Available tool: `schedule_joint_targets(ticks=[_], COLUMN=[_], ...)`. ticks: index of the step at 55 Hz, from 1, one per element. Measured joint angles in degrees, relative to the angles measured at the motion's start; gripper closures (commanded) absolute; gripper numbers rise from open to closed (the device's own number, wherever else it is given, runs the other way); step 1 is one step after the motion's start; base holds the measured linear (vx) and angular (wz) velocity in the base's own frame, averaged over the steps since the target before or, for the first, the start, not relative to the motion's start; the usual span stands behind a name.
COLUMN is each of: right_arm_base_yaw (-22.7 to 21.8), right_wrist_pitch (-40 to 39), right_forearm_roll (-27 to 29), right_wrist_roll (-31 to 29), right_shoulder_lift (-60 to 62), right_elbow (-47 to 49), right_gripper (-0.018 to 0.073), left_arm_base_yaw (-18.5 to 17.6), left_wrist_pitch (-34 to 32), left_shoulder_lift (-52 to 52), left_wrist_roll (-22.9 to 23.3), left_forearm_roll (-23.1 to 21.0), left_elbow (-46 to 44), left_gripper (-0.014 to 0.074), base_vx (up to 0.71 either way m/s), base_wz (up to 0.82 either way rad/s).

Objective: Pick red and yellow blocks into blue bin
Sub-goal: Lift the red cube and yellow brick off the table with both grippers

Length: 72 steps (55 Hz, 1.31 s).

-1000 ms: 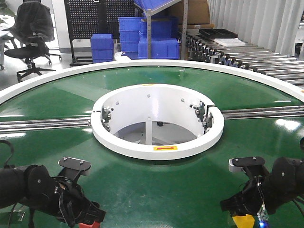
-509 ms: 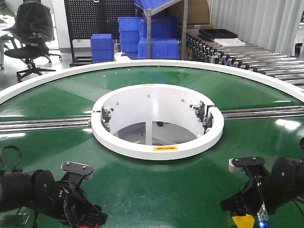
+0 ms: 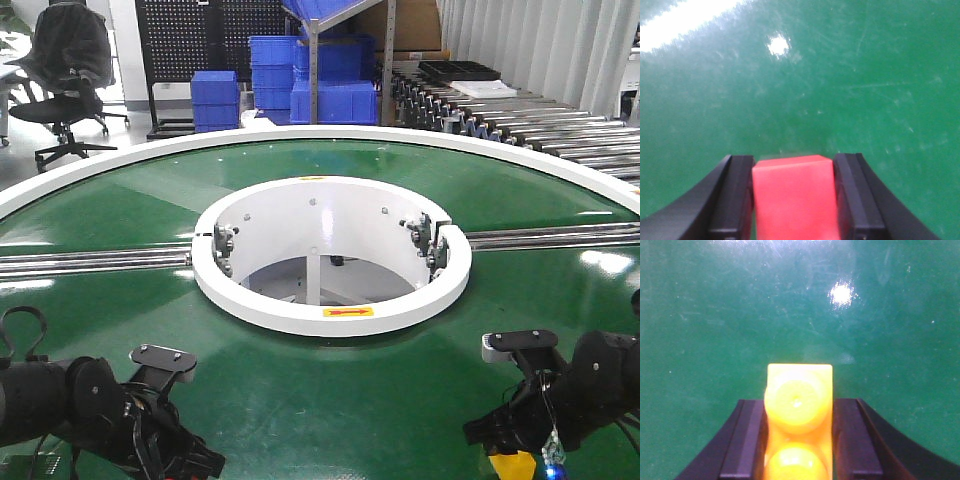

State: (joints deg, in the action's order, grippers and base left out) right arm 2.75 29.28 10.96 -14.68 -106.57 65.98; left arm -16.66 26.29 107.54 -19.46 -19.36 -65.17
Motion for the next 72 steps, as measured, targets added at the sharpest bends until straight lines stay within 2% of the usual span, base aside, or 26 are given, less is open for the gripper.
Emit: schedule_joint_targets(ticks=[9,23,28,29,37,43,49,55,72], right_arm_base_yaw=[0.0,0.0,0.0,0.0,0.0,0.0,0.0,0.0,0.0], right_wrist_pitch=[0.6,2.5,2.6,4.0,4.2,1.7,-1.4,-3.3,-3.5], right_forearm_roll=[0.0,0.0,0.1,0.4,0.5,0.6,0.6,0.6,0.2], right_wrist_roll=[0.0,0.0,0.0,0.0,-0.7,-1.3,-1.5,-1.5,-1.5], right_shoulder_lift=[0.3,7.3,12.3,22.1,32.8,42.9,53.5,62.9,73.1], right_elbow=[0.0,0.0,0.0,-0.1,-2.1,-7.2,-14.4,-20.1,-26.3], right_gripper=[0.0569,0.0569,0.0569,0.0569,0.0569,0.0569,0.0569,0.0569,0.0569], left_arm_base_yaw=[0.0,0.0,0.0,0.0,0.0,0.0,0.0,0.0,0.0], left_wrist_pitch=[1.7,-0.7,-1.0,-1.0,-1.1,-3.8,-7.0,-8.0,-7.9], left_shoulder_lift=[-3.5,-15.9,-21.7,-31.3,-40.8,-48.3,-55.9,-62.4,-71.0], left_wrist_roll=[0.0,0.0,0.0,0.0,0.0,0.0,0.0,0.0,0.0], left_forearm_roll=[0.0,0.3,0.3,0.4,1.7,2.0,2.0,2.2,2.2], left_elbow=[0.0,0.0,0.0,0.0,0.5,4.7,12.4,18.1,24.2], left_gripper=[0.0597,0.0597,0.0597,0.0597,0.0597,0.0597,0.0597,0.0597,0.0597], base_vx=[0.0,0.0,0.0,0.0,0.0,0.0,0.0,0.0,0.0], base_wz=[0.0,0.0,0.0,0.0,0.0,0.0,0.0,0.0,0.0])
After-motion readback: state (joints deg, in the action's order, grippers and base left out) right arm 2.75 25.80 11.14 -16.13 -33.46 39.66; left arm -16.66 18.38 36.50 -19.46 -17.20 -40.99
